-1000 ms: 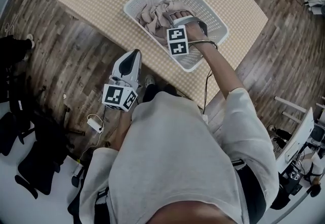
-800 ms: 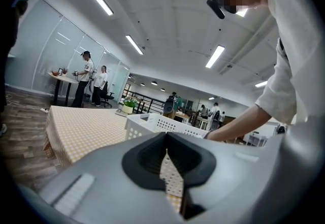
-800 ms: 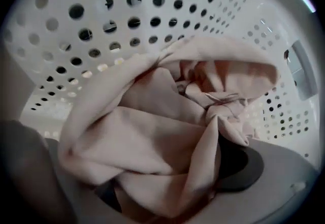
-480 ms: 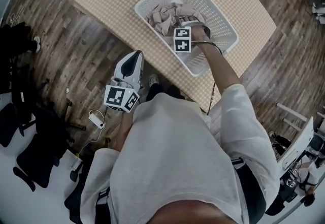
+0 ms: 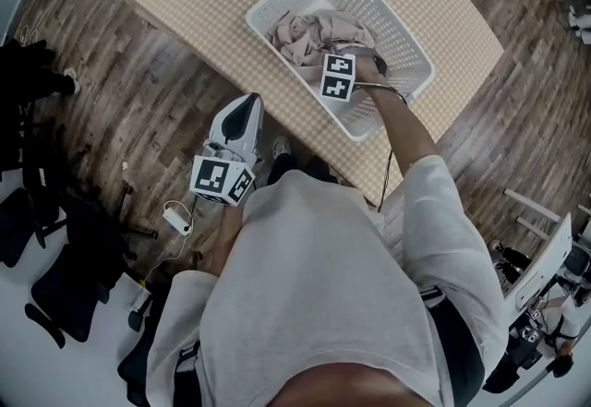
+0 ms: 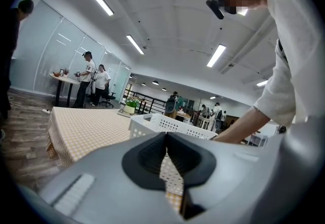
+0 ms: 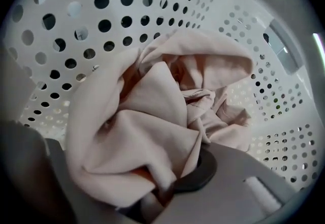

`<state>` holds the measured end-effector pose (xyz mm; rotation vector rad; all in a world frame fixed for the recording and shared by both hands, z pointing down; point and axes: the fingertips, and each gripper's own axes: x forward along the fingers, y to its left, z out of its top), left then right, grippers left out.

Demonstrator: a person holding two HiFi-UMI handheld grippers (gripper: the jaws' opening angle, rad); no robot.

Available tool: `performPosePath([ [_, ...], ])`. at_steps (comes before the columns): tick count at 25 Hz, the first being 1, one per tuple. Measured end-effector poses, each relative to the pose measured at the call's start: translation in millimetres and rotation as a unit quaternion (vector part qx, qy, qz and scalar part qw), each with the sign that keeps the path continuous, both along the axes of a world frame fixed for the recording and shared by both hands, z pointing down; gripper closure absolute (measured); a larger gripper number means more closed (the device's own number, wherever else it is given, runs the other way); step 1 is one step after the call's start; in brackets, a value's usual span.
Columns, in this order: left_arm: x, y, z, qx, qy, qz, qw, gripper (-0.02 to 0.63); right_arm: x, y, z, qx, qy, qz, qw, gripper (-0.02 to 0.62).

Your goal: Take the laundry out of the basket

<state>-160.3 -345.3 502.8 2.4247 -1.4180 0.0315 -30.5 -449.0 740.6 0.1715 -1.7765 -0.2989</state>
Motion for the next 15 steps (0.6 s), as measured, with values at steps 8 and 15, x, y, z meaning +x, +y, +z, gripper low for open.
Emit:
performPosePath([
  [8, -1.7, -0.3, -3.6, 0.004, -0.001, -0.004, 1.0000, 0.595, -4.1, -14.9, -13.8, -0.060, -0.103, 0.128, 0.984, 0.497],
  [15, 0.9, 1.5, -7.0, 0.010, 0.001, -0.003, 0.9999, 0.595, -10.8, -45.8, -62.3, -0.175, -0.342, 0.320, 0.866, 0.502],
])
